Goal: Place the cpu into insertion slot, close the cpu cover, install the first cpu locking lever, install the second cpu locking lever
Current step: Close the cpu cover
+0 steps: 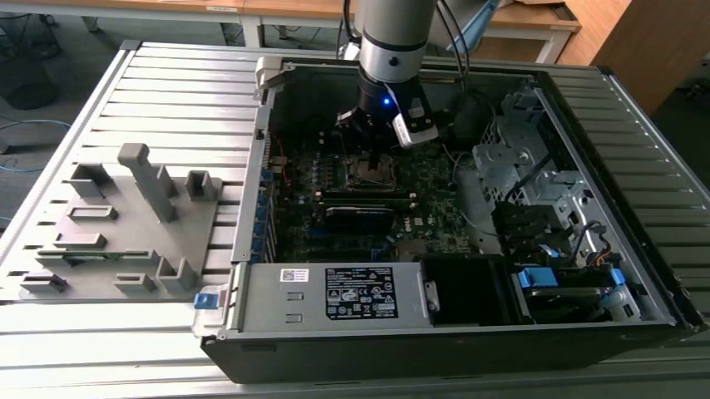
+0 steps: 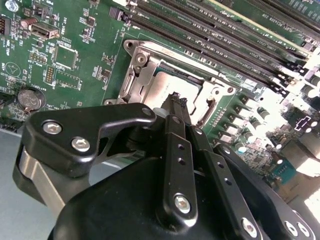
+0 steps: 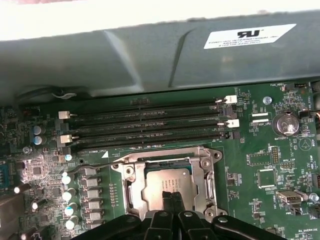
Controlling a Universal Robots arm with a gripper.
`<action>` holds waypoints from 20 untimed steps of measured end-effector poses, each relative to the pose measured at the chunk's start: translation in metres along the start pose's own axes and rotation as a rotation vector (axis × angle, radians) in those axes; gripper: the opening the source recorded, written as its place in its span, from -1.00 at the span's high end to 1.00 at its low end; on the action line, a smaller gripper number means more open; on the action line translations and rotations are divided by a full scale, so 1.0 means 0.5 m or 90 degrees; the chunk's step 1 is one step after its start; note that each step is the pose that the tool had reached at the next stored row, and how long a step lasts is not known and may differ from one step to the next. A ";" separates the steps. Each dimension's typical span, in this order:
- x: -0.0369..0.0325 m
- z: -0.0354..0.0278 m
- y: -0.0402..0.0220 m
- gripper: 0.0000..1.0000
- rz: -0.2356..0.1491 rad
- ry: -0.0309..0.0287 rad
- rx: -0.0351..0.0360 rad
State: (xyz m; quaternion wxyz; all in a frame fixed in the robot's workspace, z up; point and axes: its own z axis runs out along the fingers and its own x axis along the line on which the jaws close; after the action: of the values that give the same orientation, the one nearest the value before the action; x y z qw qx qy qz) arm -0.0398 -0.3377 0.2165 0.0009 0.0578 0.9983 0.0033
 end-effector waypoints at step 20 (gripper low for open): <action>0.002 0.000 0.000 0.79 0.000 -0.0007 0.0000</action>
State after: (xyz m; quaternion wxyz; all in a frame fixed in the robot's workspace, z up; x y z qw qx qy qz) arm -0.0406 -0.3377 0.2164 0.0015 0.0578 0.9983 0.0033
